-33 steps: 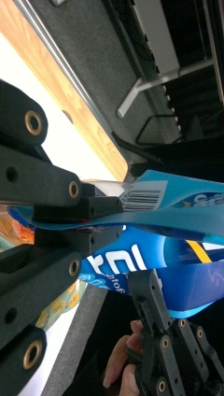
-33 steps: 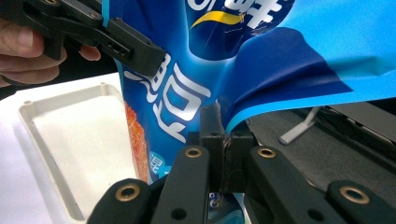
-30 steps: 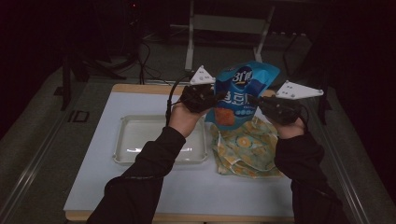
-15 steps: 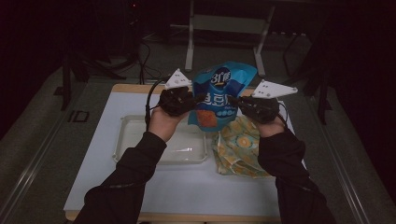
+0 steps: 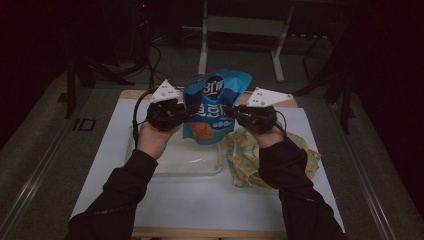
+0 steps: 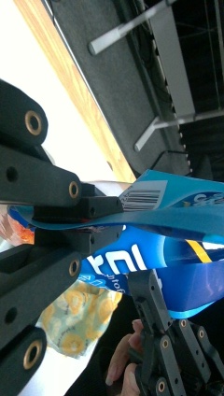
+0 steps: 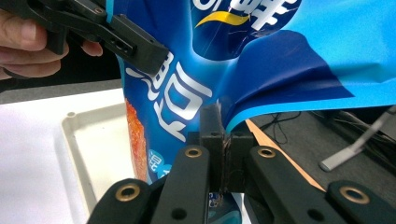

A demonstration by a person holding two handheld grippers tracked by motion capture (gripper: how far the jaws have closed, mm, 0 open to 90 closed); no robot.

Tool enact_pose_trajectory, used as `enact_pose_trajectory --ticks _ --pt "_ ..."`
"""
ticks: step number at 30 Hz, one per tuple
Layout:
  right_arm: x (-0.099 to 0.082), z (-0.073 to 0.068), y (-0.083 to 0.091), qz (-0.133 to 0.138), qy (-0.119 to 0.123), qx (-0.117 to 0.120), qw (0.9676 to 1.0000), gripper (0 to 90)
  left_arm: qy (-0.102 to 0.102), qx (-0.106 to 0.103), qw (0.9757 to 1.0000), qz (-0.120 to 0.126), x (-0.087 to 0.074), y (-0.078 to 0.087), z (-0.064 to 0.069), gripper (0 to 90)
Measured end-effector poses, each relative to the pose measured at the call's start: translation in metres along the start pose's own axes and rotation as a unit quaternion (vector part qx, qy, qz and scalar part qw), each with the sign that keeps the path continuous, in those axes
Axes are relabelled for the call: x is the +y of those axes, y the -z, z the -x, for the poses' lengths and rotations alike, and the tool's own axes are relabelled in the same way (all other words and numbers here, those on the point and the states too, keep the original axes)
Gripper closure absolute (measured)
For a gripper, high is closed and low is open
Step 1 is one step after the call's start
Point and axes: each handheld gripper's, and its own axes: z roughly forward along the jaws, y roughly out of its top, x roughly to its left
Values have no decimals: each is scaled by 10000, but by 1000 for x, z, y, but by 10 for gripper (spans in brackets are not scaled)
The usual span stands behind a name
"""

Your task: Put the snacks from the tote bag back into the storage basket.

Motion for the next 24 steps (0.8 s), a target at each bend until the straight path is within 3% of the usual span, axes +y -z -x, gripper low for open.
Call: enact_pose_trajectory --ticks 21,22,24 --pt "-5 -24 -41 24 -16 326 9995 892 224 246 9994 -14 -34 26 -15 888" --pt "-9 -27 -46 -21 -7 357 9994 892 289 252 9992 -52 -45 26 -18 888" --pt "-13 -29 -50 -59 -45 377 9993 892 315 255 9991 -82 -51 24 -20 888"
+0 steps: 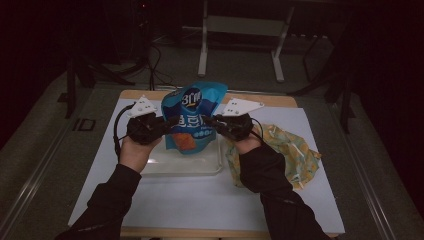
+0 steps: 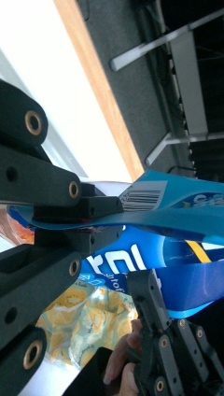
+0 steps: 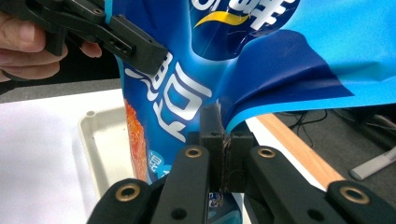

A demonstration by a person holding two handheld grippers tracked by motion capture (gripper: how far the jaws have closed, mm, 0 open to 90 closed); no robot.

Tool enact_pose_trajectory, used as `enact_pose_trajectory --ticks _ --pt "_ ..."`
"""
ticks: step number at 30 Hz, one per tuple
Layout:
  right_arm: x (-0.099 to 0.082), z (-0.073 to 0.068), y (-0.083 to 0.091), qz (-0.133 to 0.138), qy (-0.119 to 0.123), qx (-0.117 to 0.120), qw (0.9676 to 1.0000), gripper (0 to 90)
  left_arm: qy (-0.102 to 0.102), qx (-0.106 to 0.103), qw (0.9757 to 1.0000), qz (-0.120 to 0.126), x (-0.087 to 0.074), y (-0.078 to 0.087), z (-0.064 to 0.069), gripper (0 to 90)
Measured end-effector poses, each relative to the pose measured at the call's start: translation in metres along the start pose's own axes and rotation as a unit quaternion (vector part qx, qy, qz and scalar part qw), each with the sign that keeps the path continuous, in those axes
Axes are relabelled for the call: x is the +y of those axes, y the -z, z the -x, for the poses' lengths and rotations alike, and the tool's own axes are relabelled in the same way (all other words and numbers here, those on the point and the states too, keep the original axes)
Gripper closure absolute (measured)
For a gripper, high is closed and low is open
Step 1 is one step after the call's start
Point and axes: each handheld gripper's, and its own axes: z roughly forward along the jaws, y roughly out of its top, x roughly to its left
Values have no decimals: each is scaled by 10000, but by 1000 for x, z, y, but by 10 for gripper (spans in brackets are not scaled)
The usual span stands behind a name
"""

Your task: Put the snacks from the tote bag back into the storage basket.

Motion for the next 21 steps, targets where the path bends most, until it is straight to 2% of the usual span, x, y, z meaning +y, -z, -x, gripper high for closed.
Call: enact_pose_trajectory --ticks 13,21 --pt "-36 0 -16 -271 -131 135 9995 892 244 -88 9996 -73 -40 -22 -3 887" --pt "-48 -2 -21 -379 -139 172 9990 892 382 -174 9991 -85 -54 -28 -5 886"
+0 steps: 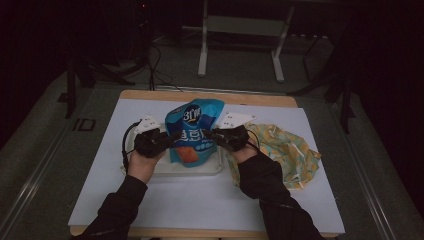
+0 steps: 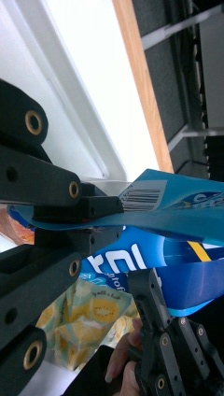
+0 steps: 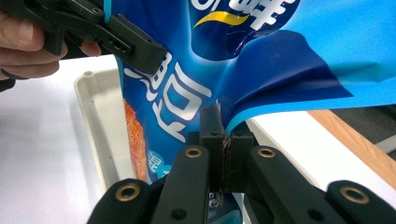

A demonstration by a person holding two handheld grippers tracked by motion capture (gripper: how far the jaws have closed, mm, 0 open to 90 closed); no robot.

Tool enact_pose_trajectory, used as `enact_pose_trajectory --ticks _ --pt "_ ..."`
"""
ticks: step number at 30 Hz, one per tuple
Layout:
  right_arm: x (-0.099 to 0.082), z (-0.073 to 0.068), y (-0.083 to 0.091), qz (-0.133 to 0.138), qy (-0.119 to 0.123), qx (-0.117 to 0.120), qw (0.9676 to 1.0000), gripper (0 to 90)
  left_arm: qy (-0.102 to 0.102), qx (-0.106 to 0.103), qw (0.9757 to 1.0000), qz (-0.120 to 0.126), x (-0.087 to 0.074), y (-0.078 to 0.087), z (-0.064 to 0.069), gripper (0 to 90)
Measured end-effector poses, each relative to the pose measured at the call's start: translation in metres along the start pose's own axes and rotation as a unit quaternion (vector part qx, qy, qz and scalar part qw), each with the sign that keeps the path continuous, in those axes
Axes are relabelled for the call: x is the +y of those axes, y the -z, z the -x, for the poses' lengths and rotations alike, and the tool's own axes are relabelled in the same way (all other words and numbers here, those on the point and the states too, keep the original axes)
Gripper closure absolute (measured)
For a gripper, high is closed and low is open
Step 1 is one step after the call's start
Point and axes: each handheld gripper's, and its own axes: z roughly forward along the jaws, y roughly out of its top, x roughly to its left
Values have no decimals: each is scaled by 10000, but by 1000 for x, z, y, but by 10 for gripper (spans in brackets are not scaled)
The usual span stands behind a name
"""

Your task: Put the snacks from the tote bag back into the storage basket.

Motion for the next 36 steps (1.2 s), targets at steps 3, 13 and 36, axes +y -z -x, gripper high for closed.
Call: enact_pose_trajectory --ticks 3,13,36 --pt "-4 0 0 -11 -10 4 10000 892 -9 -30 10000 -22 -3 -3 0 886" --pt "-15 1 -1 -38 -86 37 9999 892 -13 -86 10000 -5 -11 -9 0 883" --pt "-22 5 9 195 -372 106 9991 686 -180 -155 9996 117 -13 -3 7 644"
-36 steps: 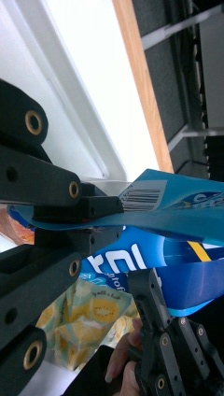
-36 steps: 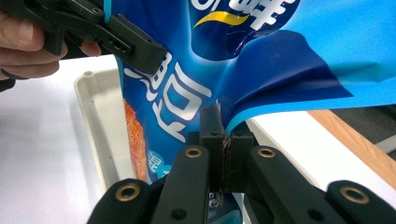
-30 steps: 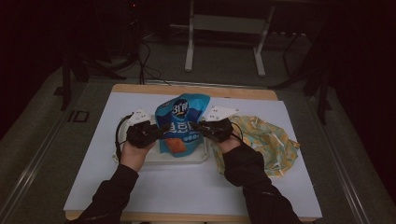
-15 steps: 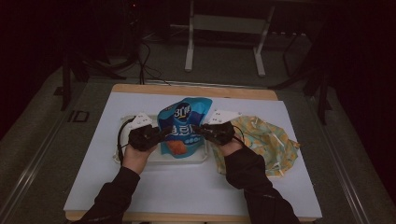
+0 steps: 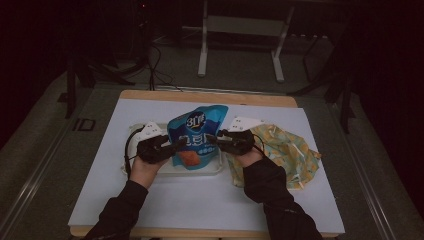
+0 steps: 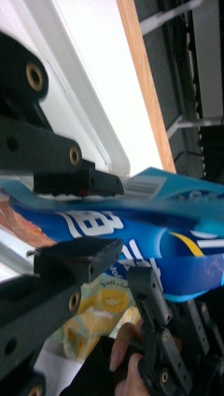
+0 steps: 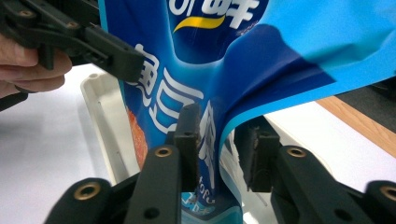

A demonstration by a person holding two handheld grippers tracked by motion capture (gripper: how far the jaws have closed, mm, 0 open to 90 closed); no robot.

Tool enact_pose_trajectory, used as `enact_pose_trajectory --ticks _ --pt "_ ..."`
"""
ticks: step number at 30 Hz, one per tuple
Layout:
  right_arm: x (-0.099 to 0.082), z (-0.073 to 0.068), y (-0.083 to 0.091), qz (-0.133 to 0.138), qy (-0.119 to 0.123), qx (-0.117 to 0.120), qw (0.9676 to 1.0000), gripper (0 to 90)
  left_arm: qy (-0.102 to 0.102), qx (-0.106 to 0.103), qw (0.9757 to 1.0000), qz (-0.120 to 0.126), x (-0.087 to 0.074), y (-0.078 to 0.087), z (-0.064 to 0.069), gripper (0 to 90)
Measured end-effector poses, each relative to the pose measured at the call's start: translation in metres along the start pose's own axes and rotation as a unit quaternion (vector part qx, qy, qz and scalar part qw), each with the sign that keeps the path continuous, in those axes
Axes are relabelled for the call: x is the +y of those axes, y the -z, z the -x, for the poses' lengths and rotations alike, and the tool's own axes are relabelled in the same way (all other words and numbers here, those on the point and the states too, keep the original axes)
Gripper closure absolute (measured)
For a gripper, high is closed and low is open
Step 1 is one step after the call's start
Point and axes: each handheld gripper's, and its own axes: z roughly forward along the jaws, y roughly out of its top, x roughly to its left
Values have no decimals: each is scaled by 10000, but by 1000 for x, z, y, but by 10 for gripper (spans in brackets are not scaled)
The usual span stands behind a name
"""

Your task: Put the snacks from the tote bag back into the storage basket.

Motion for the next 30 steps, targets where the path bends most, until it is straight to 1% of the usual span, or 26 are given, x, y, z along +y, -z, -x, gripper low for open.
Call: enact_pose_trajectory --ticks 2,3,4,5,6,8,10,11,12,13,14,15,16,18,19,22,23,24,25,28,30 --pt "1 0 1 10 -5 -6 10000 623 -40 27 10000 -54 0 0 1 600" --pt "1 0 1 -8 11 3 10000 597 -16 31 10000 -66 0 -1 1 574" --pt "2 0 1 -27 26 10 10000 557 33 -18 9999 -99 0 -1 1 522" --pt "2 0 1 -27 26 10 10000 557 33 -18 9999 -99 0 -1 1 498" --pt "3 -1 2 -53 42 24 10000 483 144 -104 9997 -141 -1 -3 -1 460" --pt "3 0 2 -47 20 64 10000 444 155 -182 9996 -139 -2 -4 -1 418" --pt "3 0 3 -29 21 77 10000 396 157 -329 9993 -122 -3 -4 -1 328" --pt "3 0 3 -21 39 93 9999 372 98 -565 9983 -140 -4 -4 -1 276" --pt "3 0 3 -10 62 118 9999 338 93 -557 9983 -169 -3 -4 -1 187" --pt "4 0 4 -17 63 123 9999 310 96 -566 9982 -146 -4 -4 -1 176" --pt "4 1 4 -16 31 179 9998 286 81 -619 9979 -147 -4 -4 -1 175" --pt "4 1 4 2 3 255 9997 241 55 -642 9978 -162 -4 -3 -1 128" --pt "4 2 4 5 6 252 9997 220 53 -643 9978 -170 -4 -3 -2 96" --pt "3 2 5 2 -22 141 9999 185 125 -707 9974 -96 -4 -3 -4 65" --pt "2 2 5 -47 51 123 9999 158 139 -684 9975 -81 -5 -3 -5 17" --pt "1 3 6 -126 75 141 9998 160 200 -561 9982 50 -6 0 -6 14" --pt "0 3 7 -135 119 114 9998 160 218 -559 9982 77 -6 0 -6 14" --pt "0 4 8 -142 102 118 9998 160 228 -496 9985 96 -6 1 -7 14" --pt "0 5 9 -141 93 121 9998 160 234 -482 9985 106 -7 1 -7 14" --pt "-1 6 14 -142 59 90 9998 160 245 -549 9981 117 -9 3 -6 14" --pt "-2 6 17 -163 78 66 9998 160 202 -512 9985 52 -12 3 -5 14"
